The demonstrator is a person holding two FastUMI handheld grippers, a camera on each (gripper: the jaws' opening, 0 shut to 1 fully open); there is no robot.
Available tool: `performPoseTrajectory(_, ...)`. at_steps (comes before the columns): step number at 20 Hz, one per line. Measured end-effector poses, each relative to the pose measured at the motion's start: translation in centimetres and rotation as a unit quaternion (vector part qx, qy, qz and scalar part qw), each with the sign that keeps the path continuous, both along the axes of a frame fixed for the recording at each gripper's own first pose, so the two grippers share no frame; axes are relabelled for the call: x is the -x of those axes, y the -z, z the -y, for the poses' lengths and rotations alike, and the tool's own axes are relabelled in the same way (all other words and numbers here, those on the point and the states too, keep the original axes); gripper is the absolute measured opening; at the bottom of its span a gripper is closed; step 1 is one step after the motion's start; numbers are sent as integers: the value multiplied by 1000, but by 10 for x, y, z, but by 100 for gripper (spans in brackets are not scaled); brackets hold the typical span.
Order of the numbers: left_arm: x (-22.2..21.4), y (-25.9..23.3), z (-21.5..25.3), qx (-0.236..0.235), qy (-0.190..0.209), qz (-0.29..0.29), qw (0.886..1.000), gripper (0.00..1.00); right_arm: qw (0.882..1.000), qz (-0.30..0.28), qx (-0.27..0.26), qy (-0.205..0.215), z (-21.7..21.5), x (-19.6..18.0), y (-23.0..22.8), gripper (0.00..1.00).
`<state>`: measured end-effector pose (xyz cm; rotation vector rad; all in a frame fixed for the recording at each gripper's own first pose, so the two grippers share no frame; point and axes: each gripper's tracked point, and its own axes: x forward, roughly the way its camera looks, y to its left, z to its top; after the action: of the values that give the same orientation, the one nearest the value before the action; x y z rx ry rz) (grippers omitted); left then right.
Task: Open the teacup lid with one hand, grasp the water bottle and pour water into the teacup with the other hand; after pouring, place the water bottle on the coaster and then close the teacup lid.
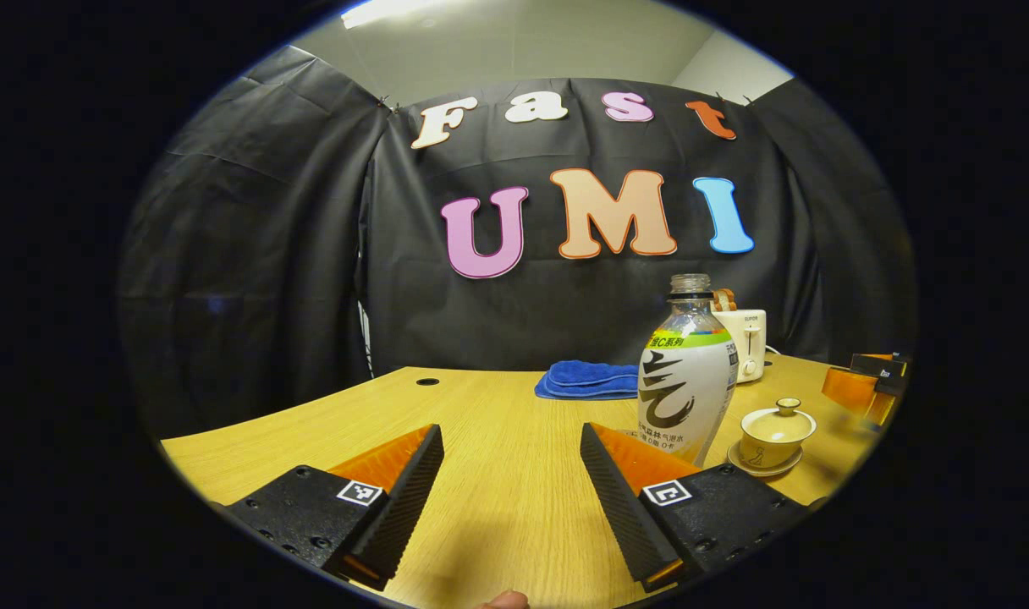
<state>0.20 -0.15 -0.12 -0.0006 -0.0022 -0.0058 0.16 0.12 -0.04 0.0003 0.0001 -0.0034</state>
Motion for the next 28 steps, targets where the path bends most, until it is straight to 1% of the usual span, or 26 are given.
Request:
performPoseTrajectory(4, -1, 0, 0, 0, 0, 0, 1000, 95, 1000, 0, 0, -2, 0, -1, 0, 100)
performPoseTrajectory(9, -1, 1, 0, 0, 0, 0, 1000, 95, 1000, -10, -10, -21, -12, -6, -1, 99)
performPoseTrajectory(13, 0, 1, 0, 0, 0, 0, 1000, 95, 999, -9, 0, -35, -24, -13, -9, 100)
performPoseTrajectory(14, -1, 1, 0, 0, 0, 0, 1000, 95, 999, -14, 4, -40, -29, -15, -8, 49)
performPoseTrajectory(15, -1, 1, 0, 1, 0, -1, 1000, 95, 999, -19, 8, -45, -33, -18, -6, 100)
performPoseTrajectory(20, -1, 1, -1, 1, 0, -1, 1000, 95, 996, -41, 29, -70, -56, -26, 4, 100)
performPoseTrajectory(26, -1, 1, -1, 1, 0, -1, 1000, 95, 993, -73, 43, -81, -69, -33, 20, 100)
performPoseTrajectory(27, -1, 1, -1, 2, 0, -1, 1000, 95, 993, -74, 47, -81, -71, -33, 21, 100)
performPoseTrajectory(28, 1, 1, 0, 2, 0, -2, 1000, 95, 993, -74, 51, -81, -71, -34, 21, 96)
